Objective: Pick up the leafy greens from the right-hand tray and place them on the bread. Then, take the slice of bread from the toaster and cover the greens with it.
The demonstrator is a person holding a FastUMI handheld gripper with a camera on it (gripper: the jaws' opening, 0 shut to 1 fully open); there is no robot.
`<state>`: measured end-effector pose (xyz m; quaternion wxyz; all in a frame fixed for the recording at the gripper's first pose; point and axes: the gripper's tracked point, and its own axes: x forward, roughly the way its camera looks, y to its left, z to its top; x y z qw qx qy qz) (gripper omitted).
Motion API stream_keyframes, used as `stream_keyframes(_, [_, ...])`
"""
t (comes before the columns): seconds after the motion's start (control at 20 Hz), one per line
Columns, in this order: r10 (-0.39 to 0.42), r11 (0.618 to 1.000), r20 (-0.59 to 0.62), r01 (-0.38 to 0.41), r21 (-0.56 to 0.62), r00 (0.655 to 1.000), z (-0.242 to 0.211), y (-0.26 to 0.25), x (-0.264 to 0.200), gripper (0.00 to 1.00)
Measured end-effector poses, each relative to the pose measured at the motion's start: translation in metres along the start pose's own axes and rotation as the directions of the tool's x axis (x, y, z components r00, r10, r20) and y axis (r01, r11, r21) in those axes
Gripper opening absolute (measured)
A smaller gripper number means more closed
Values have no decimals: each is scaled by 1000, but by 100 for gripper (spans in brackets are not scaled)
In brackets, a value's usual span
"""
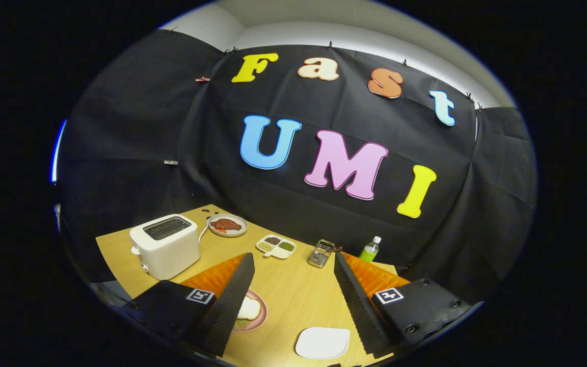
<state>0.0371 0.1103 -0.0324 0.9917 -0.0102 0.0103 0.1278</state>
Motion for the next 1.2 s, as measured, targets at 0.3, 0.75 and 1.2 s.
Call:
stream_keyframes(0.3, [13, 1000, 55, -12, -9, 998, 51, 23, -36, 98])
stream_keyframes(0.75, [37, 999, -8, -37, 30, 999, 30, 44, -38, 98])
stream_keyframes(1.2, [4, 1000, -27, -4, 22, 1000, 20, 32, -45, 98])
